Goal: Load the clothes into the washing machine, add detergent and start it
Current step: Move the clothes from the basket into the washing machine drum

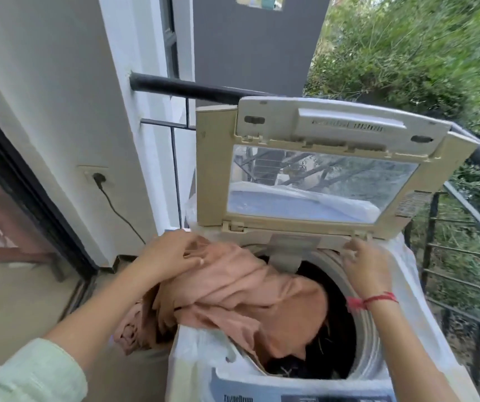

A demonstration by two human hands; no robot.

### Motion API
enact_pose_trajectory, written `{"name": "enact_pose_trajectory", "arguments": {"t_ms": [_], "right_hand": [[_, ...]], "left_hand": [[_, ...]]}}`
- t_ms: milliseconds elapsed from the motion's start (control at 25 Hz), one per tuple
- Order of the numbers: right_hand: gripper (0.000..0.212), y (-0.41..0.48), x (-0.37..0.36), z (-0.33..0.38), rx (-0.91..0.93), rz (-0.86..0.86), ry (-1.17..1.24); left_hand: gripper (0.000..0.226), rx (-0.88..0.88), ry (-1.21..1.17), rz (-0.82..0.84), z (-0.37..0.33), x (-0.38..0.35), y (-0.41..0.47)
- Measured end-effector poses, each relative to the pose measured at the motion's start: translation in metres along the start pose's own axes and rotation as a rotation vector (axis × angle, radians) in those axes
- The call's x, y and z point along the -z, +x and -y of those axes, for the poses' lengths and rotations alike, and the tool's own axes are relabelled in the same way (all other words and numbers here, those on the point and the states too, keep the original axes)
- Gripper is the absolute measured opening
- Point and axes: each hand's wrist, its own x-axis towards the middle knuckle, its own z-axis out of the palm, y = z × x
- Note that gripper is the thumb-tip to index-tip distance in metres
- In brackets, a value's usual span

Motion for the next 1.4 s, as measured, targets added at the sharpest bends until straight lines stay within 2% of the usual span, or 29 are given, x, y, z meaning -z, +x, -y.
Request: {"name": "enact_pose_trajectory", "arguments": {"t_ms": [80, 160, 240, 320, 400, 480, 560, 600, 680, 760, 880, 1000, 1080, 1120, 1200, 1240, 1280, 1320, 1360, 1400], "right_hand": [[0.034, -0.016, -0.027, 0.055, 0.224, 0.101, 0.136], [0.067, -0.036, -0.056, 0.131, 0.491, 0.327, 0.134], [0.104, -0.057, -0.088, 0.2, 0.661, 0.523, -0.103], [0.119, -0.072, -0.129, 0.238, 0.667, 0.577, -0.395], [0.109, -0.082, -0.163, 0.247, 0.555, 0.582, -0.572], [0.074, -0.093, -0.184, 0.247, 0.509, 0.526, -0.662], [0.044, -0.101, -0.186, 0.248, 0.555, 0.396, -0.616], [0.035, -0.103, -0.18, 0.249, 0.587, 0.349, -0.574], [0.033, -0.102, -0.161, 0.241, 0.65, 0.309, -0.385], [0.037, -0.098, -0.13, 0.215, 0.65, 0.345, -0.206], [0.025, -0.085, -0.071, 0.16, 0.629, 0.197, 0.099], [0.018, -0.048, 0.018, 0.097, 0.593, -0.046, 0.311], [0.024, -0.027, 0.08, 0.058, 0.59, -0.241, 0.308], [0.028, -0.022, 0.098, 0.038, 0.579, -0.311, 0.299], [0.026, -0.014, 0.082, -0.003, 0.468, -0.27, 0.195], [0.026, -0.012, 0.058, -0.019, 0.387, -0.13, 0.083], [0.034, -0.011, 0.03, -0.032, 0.344, 0.095, -0.091], [0.046, -0.012, 0.003, -0.043, 0.329, 0.319, -0.248], [0.052, -0.013, -0.017, -0.046, 0.331, 0.463, -0.351], [0.05, -0.017, -0.029, -0.036, 0.337, 0.523, -0.377]], "left_hand": [[0.046, 0.051, 0.018, 0.004, 0.04, -0.01, -0.009], [0.084, 0.147, 0.043, 0.096, 0.089, -0.021, -0.017], [0.112, 0.207, 0.039, 0.194, 0.125, -0.043, -0.022], [0.125, 0.231, 0.012, 0.271, 0.148, -0.072, -0.02], [0.135, 0.248, -0.034, 0.355, 0.155, -0.102, -0.015], [0.142, 0.255, -0.149, 0.395, 0.157, -0.128, -0.012], [0.138, 0.223, -0.35, 0.326, 0.149, -0.143, -0.015], [0.129, 0.206, -0.422, 0.272, 0.143, -0.148, -0.014], [0.09, 0.156, -0.557, 0.149, 0.122, -0.137, -0.015], [0.055, 0.112, -0.635, -0.062, 0.095, -0.115, -0.019], [0.047, 0.103, -0.59, -0.372, 0.038, -0.069, -0.035], [0.04, -0.144, -0.325, -0.673, -0.063, -0.021, -0.03], [0.039, -0.296, -0.272, -0.632, -0.132, -0.002, -0.013], [0.038, -0.314, -0.252, -0.53, -0.16, 0.001, -0.004], [0.043, -0.277, -0.151, -0.228, -0.189, -0.004, 0.009], [0.052, -0.237, -0.101, -0.087, -0.187, -0.011, 0.01], [0.061, -0.168, -0.103, 0.041, -0.174, -0.018, 0.007], [0.067, -0.1, -0.129, 0.093, -0.155, -0.023, 0.0], [0.07, -0.04, -0.145, 0.075, -0.127, -0.027, -0.01], [0.072, 0.012, -0.182, -0.013, -0.095, -0.031, -0.022]]}}
